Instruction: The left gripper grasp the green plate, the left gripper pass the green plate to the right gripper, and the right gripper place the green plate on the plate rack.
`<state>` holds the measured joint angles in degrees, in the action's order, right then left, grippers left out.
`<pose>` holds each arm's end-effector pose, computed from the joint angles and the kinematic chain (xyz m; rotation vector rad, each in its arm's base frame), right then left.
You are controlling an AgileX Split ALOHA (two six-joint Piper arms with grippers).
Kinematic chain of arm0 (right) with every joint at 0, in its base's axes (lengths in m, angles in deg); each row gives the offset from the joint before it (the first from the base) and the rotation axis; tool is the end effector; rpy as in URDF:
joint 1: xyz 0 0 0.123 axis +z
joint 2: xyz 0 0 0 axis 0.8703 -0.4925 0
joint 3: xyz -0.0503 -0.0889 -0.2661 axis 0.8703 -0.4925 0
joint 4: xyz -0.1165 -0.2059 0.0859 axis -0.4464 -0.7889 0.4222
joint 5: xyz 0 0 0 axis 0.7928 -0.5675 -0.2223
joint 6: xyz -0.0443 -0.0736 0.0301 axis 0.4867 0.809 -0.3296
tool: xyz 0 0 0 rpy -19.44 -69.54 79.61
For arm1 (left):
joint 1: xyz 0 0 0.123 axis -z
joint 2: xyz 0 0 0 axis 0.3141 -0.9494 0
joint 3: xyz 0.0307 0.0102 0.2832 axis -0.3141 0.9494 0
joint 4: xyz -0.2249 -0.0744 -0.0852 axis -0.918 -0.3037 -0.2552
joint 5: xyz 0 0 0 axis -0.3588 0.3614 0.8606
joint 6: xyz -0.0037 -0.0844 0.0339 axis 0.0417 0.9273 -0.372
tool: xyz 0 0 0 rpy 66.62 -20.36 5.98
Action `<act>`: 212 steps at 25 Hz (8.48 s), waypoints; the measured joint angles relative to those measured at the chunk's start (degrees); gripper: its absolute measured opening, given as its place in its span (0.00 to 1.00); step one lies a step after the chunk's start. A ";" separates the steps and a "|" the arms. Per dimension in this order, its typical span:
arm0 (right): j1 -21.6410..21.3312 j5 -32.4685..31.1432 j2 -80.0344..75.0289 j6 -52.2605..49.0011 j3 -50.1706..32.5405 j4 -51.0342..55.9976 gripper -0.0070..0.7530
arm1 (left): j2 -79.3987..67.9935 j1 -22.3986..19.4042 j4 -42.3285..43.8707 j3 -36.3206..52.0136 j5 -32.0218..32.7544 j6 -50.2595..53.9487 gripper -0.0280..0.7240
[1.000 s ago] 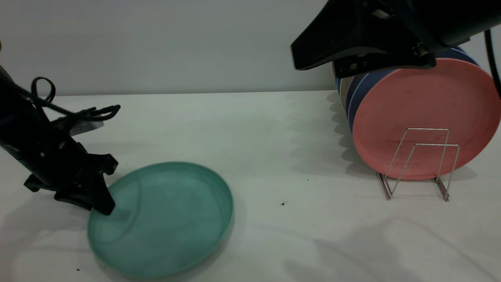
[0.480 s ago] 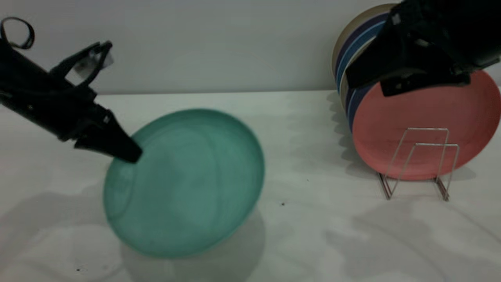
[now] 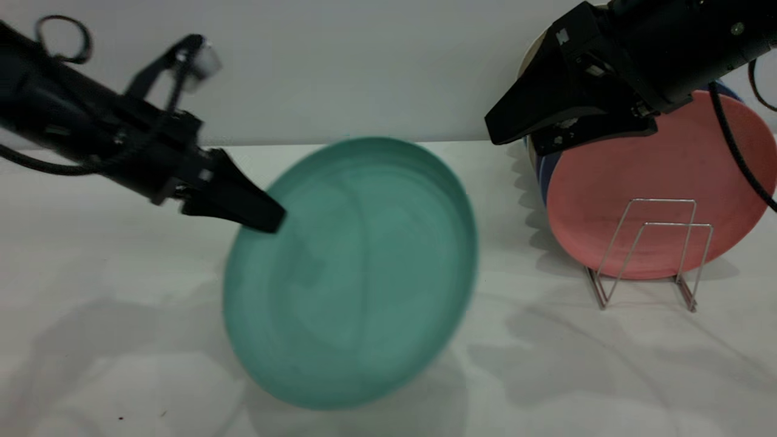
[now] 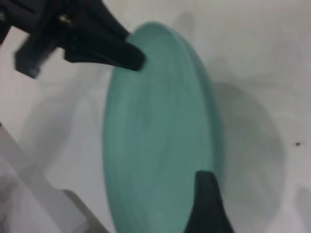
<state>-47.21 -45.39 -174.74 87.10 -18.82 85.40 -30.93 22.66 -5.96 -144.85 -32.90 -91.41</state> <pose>0.3090 0.1293 0.2001 -0.5539 2.3885 0.9022 0.3647 -0.0870 0.1020 0.8997 2.3864 -0.8194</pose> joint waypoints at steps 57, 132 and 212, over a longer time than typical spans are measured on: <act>-0.14 6.75 -1.56 15.20 0.18 -0.66 0.13 | 6.31 2.57 -11.68 0.13 -1.95 -3.94 0.96; -8.89 21.01 1.54 44.31 0.13 -22.53 0.53 | 11.91 -4.26 -7.62 0.13 -1.37 2.64 0.79; -7.53 -25.46 92.16 -63.40 -27.36 -69.16 0.61 | 113.14 -3.40 68.85 35.52 19.79 87.91 0.79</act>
<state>-54.74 -70.85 -82.58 23.70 -46.18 16.25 82.21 19.26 62.89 -109.33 -13.11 -3.50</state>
